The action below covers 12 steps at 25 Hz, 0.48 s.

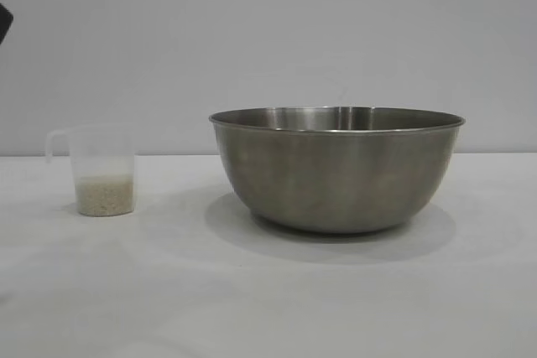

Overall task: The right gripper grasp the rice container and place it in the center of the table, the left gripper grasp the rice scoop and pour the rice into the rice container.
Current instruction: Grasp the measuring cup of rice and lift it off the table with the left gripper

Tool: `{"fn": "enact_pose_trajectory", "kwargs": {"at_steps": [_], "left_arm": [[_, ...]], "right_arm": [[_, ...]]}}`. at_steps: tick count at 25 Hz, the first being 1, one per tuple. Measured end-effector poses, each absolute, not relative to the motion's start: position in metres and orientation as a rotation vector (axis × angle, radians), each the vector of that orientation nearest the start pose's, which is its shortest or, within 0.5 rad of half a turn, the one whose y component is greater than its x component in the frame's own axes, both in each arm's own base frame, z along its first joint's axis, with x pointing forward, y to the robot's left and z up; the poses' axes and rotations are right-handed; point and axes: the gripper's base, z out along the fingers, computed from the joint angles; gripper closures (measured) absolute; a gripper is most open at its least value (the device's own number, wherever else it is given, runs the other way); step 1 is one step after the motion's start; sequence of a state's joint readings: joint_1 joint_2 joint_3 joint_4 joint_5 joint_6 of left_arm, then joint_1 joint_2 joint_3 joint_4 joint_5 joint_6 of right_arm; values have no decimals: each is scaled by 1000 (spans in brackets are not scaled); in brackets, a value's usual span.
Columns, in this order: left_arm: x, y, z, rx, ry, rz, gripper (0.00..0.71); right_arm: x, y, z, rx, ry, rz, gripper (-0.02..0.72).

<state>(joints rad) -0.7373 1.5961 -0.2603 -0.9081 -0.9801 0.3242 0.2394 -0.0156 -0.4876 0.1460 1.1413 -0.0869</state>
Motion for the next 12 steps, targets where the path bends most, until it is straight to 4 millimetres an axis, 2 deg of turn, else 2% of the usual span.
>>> {"fn": "enact_pose_trajectory", "kwargs": {"at_steps": [4, 8, 9, 12], "left_arm": [[195, -99, 127, 33, 1934, 43, 443], [197, -100, 120, 21, 1912, 29, 225], [197, -100, 120, 11, 1908, 25, 204], [197, -97, 118, -27, 1904, 45, 211]], "right_arm": [[-12, 9, 268, -359, 2093, 267, 447], [-12, 9, 268, -359, 2093, 267, 447], [-12, 9, 268, -359, 2093, 267, 447], [-12, 9, 268, -359, 2093, 267, 447]]}}
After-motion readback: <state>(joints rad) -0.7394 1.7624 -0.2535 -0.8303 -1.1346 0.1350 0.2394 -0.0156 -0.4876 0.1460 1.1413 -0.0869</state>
